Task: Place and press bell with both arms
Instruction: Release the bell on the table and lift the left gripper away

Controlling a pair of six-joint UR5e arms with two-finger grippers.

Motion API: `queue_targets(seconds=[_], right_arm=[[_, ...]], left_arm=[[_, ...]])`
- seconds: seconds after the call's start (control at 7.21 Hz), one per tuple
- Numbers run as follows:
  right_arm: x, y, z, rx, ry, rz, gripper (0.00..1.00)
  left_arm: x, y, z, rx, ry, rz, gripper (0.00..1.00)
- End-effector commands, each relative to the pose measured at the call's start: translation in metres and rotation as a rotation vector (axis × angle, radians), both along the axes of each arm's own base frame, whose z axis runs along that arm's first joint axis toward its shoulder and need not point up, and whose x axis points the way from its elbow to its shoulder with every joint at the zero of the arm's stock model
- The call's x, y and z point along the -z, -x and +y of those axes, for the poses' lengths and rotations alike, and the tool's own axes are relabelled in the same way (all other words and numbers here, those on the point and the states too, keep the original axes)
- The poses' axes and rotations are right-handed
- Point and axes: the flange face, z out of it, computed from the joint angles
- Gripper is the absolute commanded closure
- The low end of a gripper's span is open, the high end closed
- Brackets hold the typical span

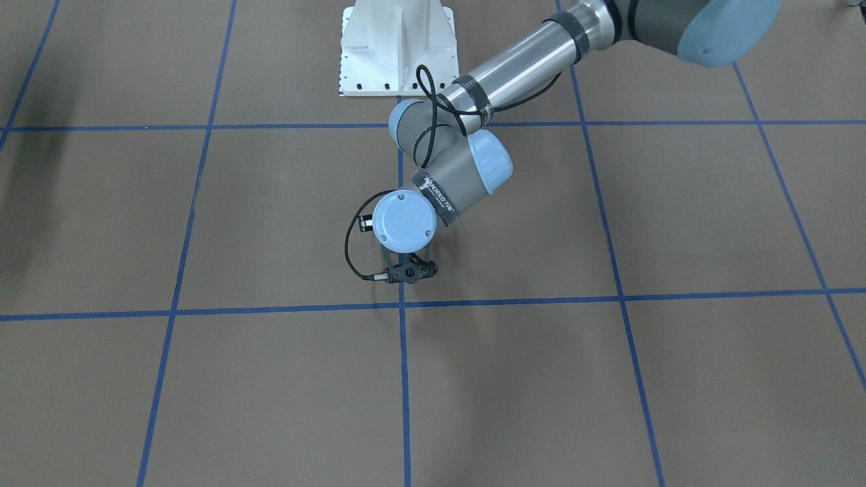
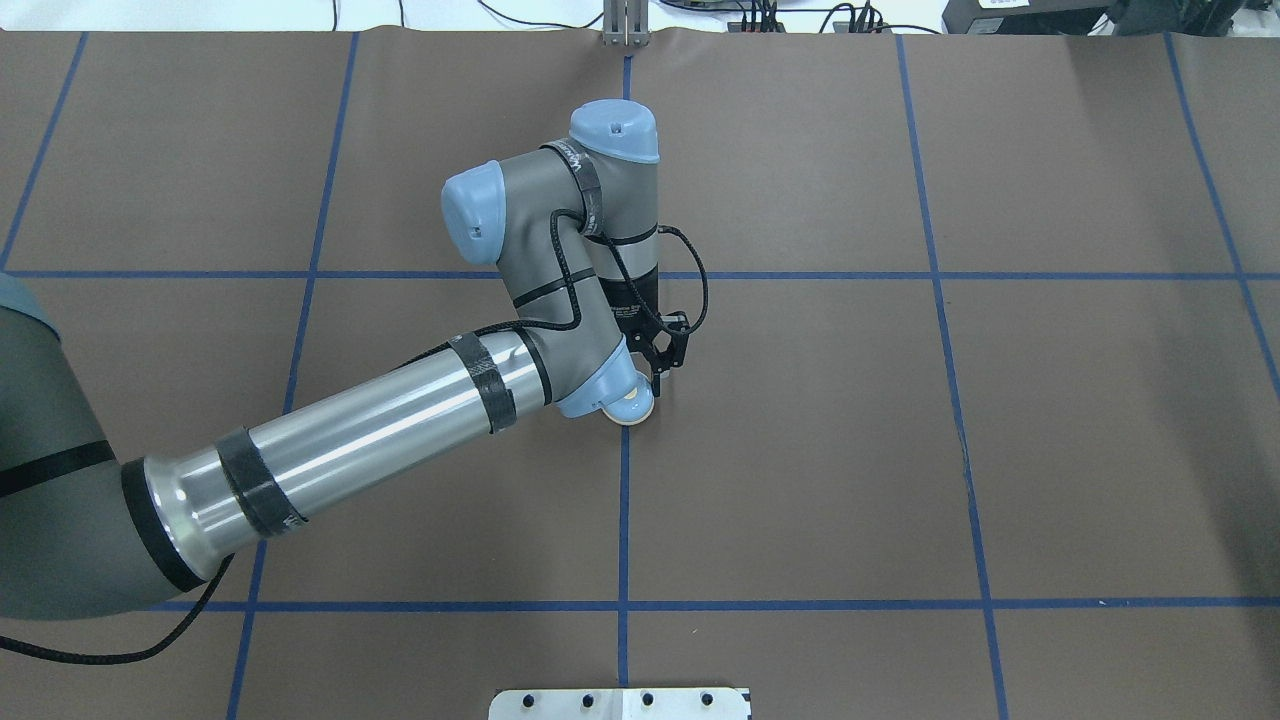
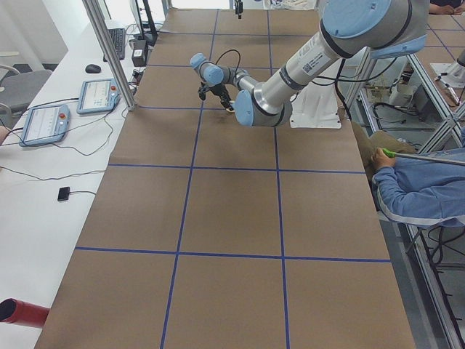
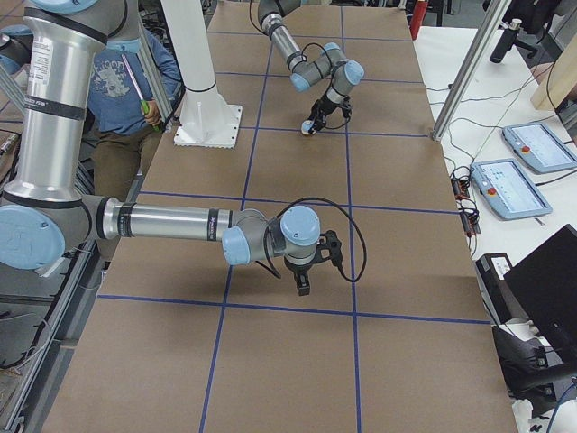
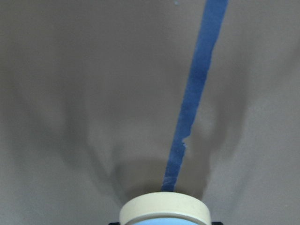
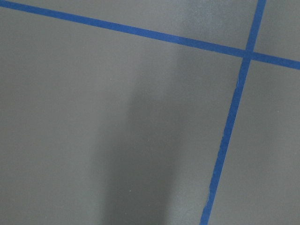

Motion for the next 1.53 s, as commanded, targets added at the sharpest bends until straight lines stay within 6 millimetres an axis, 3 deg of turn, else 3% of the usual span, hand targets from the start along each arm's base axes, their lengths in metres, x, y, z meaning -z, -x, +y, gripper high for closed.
queue_targets(seconds=[0.0,0.14,0.42,0.55,0.69,0.83,0.97,1.11,1.25,1.39], right_arm=[[0.000,0.000,0.000,0.000,0.001,0.001,0.00],[0.000,0.000,0.000,0.001,-0.001,0.001,0.00],[0.002,0.001,-0.002,0.002,-0.004,0.002,0.00],[0.011,0.003,-0.012,-0.005,-0.018,-0.003,0.00],[0.036,0.014,-0.035,-0.044,-0.008,-0.016,0.00],[0.063,0.042,-0.051,-0.069,0.029,-0.030,0.00],[0.094,0.072,-0.069,-0.087,0.034,-0.053,0.00],[0.127,0.115,-0.082,-0.118,0.079,-0.087,0.00],[0.178,0.172,-0.089,-0.186,0.101,-0.090,0.00],[0.226,0.254,-0.069,-0.241,0.077,-0.059,0.05]], left_arm=[[0.000,-0.001,0.001,-0.001,0.000,0.000,0.29],[-0.001,-0.001,0.000,0.002,-0.012,0.006,0.04],[0.003,0.000,0.000,0.007,-0.028,0.019,0.01],[0.013,0.014,-0.011,0.031,-0.033,0.029,0.01],[0.036,0.054,-0.025,0.072,-0.068,0.086,0.01],[0.014,0.096,-0.012,0.093,-0.083,0.110,0.01],[-0.029,0.164,0.008,0.129,-0.110,0.145,0.01],[-0.068,0.227,0.041,0.145,-0.146,0.176,0.01],[-0.099,0.280,0.053,0.165,-0.178,0.184,0.01],[-0.138,0.323,0.060,0.156,-0.220,0.178,0.01]])
